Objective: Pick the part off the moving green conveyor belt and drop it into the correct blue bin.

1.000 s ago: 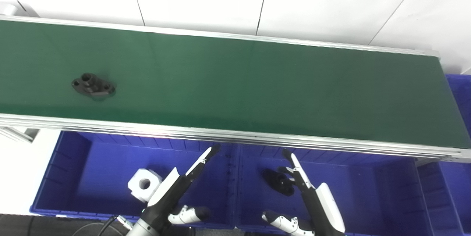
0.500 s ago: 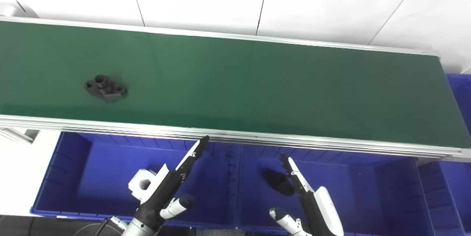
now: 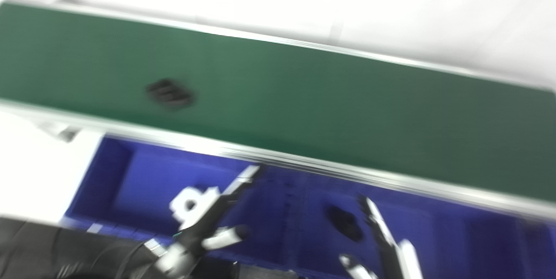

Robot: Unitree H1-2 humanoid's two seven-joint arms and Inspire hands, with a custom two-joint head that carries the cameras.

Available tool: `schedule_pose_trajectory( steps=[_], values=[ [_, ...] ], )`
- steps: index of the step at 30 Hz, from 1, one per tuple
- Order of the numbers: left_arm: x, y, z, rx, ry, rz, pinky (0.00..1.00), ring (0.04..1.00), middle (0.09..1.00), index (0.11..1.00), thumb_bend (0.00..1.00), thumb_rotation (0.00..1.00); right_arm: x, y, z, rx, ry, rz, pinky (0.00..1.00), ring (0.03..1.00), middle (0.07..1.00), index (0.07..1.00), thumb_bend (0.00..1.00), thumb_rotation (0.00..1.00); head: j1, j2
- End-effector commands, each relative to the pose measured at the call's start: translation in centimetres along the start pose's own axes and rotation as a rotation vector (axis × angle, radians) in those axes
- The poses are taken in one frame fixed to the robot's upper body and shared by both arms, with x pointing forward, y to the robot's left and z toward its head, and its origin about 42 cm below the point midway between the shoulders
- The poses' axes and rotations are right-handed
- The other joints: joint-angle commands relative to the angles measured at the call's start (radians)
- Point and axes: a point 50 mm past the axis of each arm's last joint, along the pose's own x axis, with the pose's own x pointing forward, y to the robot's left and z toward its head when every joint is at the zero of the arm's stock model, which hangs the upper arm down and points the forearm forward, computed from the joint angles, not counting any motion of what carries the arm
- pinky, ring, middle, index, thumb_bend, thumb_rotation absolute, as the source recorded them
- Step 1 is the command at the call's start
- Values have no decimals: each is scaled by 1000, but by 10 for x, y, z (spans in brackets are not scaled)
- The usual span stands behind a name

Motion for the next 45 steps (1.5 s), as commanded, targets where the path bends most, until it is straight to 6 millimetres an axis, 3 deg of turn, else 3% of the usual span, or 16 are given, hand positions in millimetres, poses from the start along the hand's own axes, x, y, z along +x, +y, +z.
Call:
schedule_pose_trajectory(
  steps=[1, 10, 22, 24, 26, 31, 37, 39, 41, 45],
  values=[
    [4, 2, 4, 44, -49, 20, 912, 950, 968, 963, 808, 969, -1, -5, 6, -2, -58, -38, 871, 913, 934, 961, 579, 1000, 6, -11],
    [6, 0, -1, 70, -45, 21, 880, 926, 951, 949, 838, 928, 0, -3, 1, 20, -61, -35, 862, 923, 949, 967, 511, 1000, -20, -57],
    [7, 2, -6, 80, -46, 19, 880, 926, 953, 945, 834, 906, 5, -4, 5, 35, -97, -45, 857, 921, 943, 958, 455, 1000, -64, -61],
    [8, 4, -6, 68, -49, 20, 884, 926, 952, 944, 823, 892, 9, -7, 13, 54, -129, -66, 886, 939, 957, 969, 447, 991, -80, -55],
    [9, 4, -6, 64, -50, 21, 886, 927, 954, 946, 828, 886, 13, -13, 22, 68, -163, -100, 856, 919, 946, 965, 476, 975, -107, -47],
    [11, 8, -7, 67, -54, 23, 895, 939, 962, 954, 869, 912, 31, -41, 53, 50, -265, -163, 840, 908, 941, 969, 522, 886, -164, -35],
    [13, 12, -5, 77, -66, 3, 899, 937, 957, 951, 863, 913, 64, -84, 85, -5, -387, -219, 797, 886, 928, 958, 614, 859, -226, -4],
    [15, 14, -5, 84, -69, -2, 909, 943, 960, 954, 871, 919, 76, -93, 93, -32, -402, -241, 804, 880, 920, 955, 641, 843, -251, 10],
    [17, 17, -5, 86, -73, -3, 920, 954, 972, 965, 868, 934, 87, -99, 101, -94, -412, -277, 726, 822, 868, 914, 682, 868, -288, 28],
    [20, 21, -4, 90, -82, 12, 936, 968, 983, 975, 852, 961, 108, -111, 118, -122, -438, -255, 693, 808, 878, 910, 718, 827, -354, 48]
  ],
)
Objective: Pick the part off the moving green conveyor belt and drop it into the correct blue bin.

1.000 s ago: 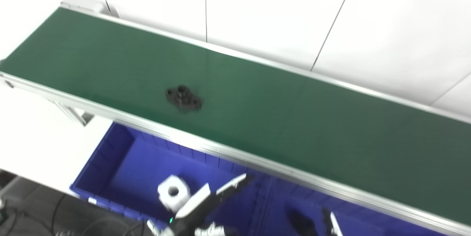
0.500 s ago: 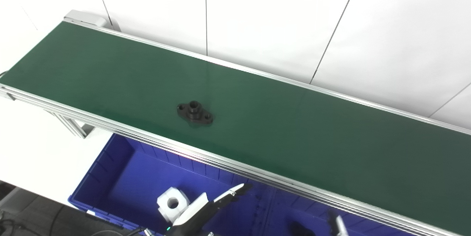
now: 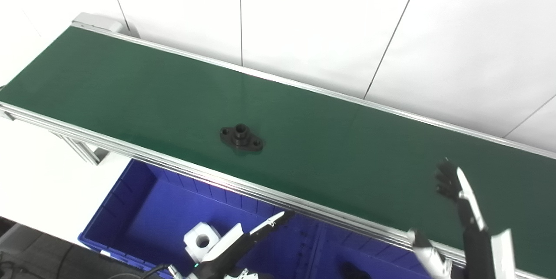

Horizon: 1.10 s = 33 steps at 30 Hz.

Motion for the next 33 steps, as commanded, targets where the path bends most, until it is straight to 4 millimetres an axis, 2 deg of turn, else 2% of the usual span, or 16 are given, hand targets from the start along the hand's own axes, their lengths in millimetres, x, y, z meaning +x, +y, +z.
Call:
schedule_pose_trajectory(
  steps=[1, 3, 5, 6, 9, 14, 20, 27, 33],
  values=[
    [4, 9, 8, 8, -69, 26, 935, 965, 981, 975, 839, 969, 18, -7, 9, -20, -42, 19, 692, 810, 882, 907, 693, 799, -54, 18],
    [4, 11, 9, 10, -72, 30, 944, 970, 984, 984, 832, 994, 31, -6, 10, -47, -47, 53, 707, 822, 879, 896, 642, 666, -85, 26],
    [4, 13, 10, 7, -74, 34, 955, 974, 984, 987, 824, 1000, 42, -4, 9, -67, -33, 75, 702, 817, 869, 888, 641, 524, -109, 33],
    [3, 14, 10, 4, -74, 37, 957, 975, 984, 987, 824, 1000, 48, -1, 8, -79, -17, 88, 699, 815, 867, 887, 643, 509, -119, 35],
    [1, 16, 11, -2, -74, 45, 961, 974, 982, 988, 808, 1000, 64, 9, 4, -91, 28, 135, 675, 790, 854, 879, 674, 368, -143, 43],
    [-2, 19, 12, -6, -76, 36, 976, 986, 992, 996, 781, 1000, 86, 23, -1, -105, 76, 207, 672, 767, 814, 834, 706, 256, -164, 53],
    [-6, 23, 12, -10, -76, 27, 984, 987, 992, 995, 789, 1000, 111, 41, -8, -156, 90, 259, 670, 759, 801, 832, 730, 257, -199, 70],
    [-14, 24, 16, -30, -77, 6, 966, 975, 984, 987, 795, 1000, 131, 60, -14, -173, 91, 311, 682, 766, 811, 834, 730, 261, -209, 91],
    [-22, 22, 19, 18, -74, -33, 937, 952, 969, 976, 804, 1000, 149, 76, -17, -210, 90, 375, 698, 772, 814, 831, 735, 261, -215, 109]
  ],
)
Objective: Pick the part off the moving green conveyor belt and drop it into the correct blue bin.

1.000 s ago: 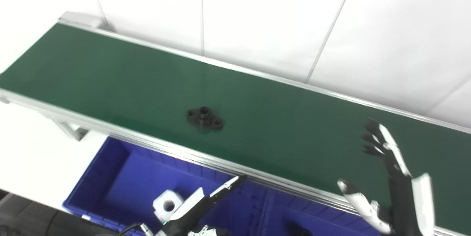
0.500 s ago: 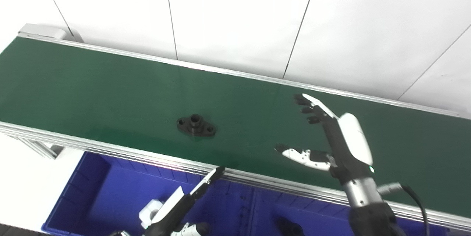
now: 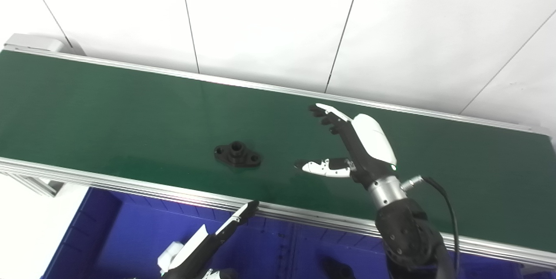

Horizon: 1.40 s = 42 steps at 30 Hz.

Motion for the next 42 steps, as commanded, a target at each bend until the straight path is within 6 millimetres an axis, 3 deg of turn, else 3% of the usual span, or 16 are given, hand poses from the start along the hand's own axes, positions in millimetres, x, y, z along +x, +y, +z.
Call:
schedule_pose_trajectory(
  steps=[1, 13, 25, 35, 42],
  values=[
    [-5, 3, 10, 24, -53, -5, 937, 951, 968, 975, 803, 1000, 12, -6, 9, -16, -17, -25, 700, 774, 814, 831, 736, 262, 0, 3],
    [-13, 0, 14, 78, -47, -13, 890, 911, 940, 944, 827, 1000, 47, 13, 11, -83, 3, 73, 725, 771, 800, 825, 767, 252, 13, 10],
    [-11, -2, 16, 58, -51, 9, 893, 915, 936, 937, 808, 1000, 60, 35, 9, -156, 29, 181, 754, 798, 821, 834, 763, 286, 25, 13],
    [-9, -5, 19, 44, -61, 17, 893, 917, 939, 939, 800, 1000, 74, 54, 1, -242, 66, 248, 759, 803, 826, 831, 792, 252, 31, 21],
    [-9, -8, 22, 32, -67, 31, 890, 925, 944, 938, 811, 1000, 72, 64, -8, -308, 105, 327, 765, 797, 826, 824, 750, 231, 32, 34]
  ],
)
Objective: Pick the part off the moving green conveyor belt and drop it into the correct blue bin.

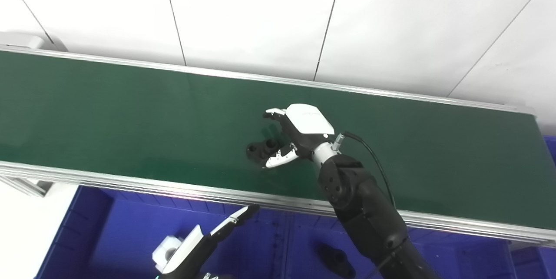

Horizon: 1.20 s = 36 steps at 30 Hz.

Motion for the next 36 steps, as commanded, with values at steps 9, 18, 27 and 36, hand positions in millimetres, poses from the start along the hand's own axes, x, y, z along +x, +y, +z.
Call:
schedule_pose_trajectory(
  steps=[9, 18, 27, 36],
  values=[
    [2, 2, 13, 0, -67, 23, 899, 926, 943, 938, 809, 1000, -15, 7, -4, -221, 6, 72, 218, 301, 478, 494, 529, 1, -9, 11],
    [3, 6, 14, 9, -72, 22, 903, 931, 944, 940, 807, 1000, -27, 7, -14, -449, 12, 139, 236, 335, 422, 516, 525, 0, -17, 21],
    [5, 8, 14, 5, -71, 27, 901, 926, 941, 940, 807, 1000, -34, 7, -14, -498, -12, 139, 229, 316, 410, 519, 524, 0, -13, 23],
    [5, 7, 14, 11, -70, 30, 901, 929, 940, 941, 822, 1000, -48, -22, 0, -404, -25, 49, 244, 333, 415, 523, 524, 0, -18, 29]
  ],
)
